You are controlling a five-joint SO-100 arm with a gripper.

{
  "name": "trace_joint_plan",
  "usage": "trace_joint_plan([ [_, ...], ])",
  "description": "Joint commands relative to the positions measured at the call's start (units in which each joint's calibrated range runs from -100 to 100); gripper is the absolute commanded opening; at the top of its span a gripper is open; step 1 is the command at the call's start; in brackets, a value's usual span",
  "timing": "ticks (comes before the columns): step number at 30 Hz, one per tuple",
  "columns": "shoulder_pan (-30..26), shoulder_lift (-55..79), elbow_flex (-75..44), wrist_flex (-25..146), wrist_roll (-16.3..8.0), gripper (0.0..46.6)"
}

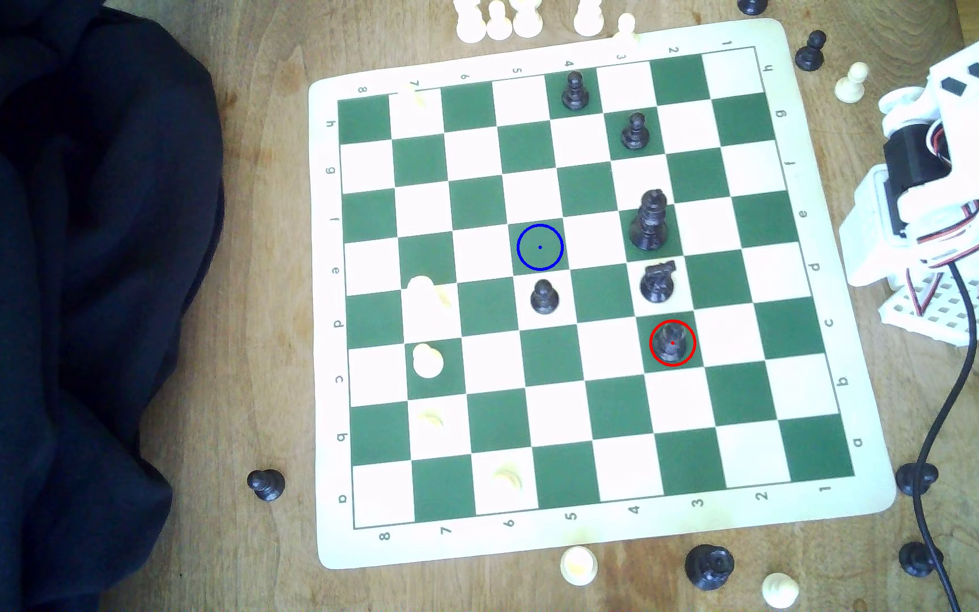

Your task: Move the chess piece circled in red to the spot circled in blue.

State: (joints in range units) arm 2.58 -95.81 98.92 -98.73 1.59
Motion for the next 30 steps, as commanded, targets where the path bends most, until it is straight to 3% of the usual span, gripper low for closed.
trace_joint_plan([
  [1, 0.5, 0.0, 1.0, -1.0, 0.7, 0.2],
  [10, 0.2, 0.0, 1.0, 5.5, 0.7, 0.2],
  [21, 0.3, 0.1, -1.7, 51.3, 0.6, 0.2],
  [25, -1.2, 0.1, -12.7, 84.1, 0.6, 0.2],
  [30, -0.9, 0.1, -20.1, 104.7, 0.7, 0.2],
])
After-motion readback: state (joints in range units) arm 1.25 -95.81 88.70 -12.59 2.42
